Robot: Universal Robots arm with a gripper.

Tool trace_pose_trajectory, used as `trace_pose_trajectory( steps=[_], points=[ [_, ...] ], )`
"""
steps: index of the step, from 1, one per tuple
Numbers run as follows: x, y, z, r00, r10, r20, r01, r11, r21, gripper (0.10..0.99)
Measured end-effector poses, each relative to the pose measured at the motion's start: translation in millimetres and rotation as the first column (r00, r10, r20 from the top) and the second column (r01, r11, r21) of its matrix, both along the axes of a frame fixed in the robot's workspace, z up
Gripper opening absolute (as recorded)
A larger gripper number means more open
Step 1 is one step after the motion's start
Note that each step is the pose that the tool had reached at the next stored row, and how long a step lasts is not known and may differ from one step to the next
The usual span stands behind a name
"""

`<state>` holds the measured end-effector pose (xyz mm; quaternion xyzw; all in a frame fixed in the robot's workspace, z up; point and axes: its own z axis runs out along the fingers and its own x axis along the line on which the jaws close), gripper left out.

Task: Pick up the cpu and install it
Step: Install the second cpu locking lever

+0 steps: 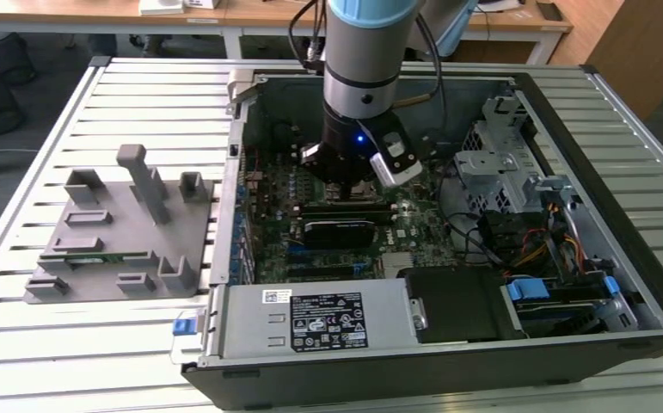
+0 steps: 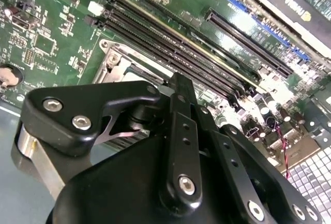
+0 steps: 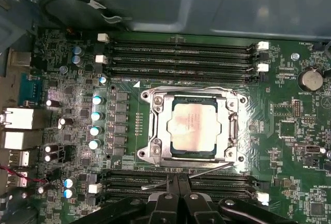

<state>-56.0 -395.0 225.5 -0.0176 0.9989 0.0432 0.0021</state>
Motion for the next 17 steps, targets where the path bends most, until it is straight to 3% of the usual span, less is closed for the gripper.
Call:
trace_pose_trajectory(
  steps=[2, 5, 11, 17],
  points=[
    [0.1, 0.0, -0.4, 1.0, 0.0, 0.0003, 0.0, 1.0, 0.007, 0.106],
    [0.0, -0.4, -0.7, 1.0, 0.0, 0.0003, 0.0, 0.9994, 0.035, 0.106],
    [-1.4, -4.8, -2.2, 1.0, -0.001, 0.0003, 0.001, 0.9993, 0.038, 0.106],
    [-8.9, -5.4, -5.1, 1.0, -0.001, 0.0002, 0.001, 0.9992, 0.04, 0.106]
  ],
)
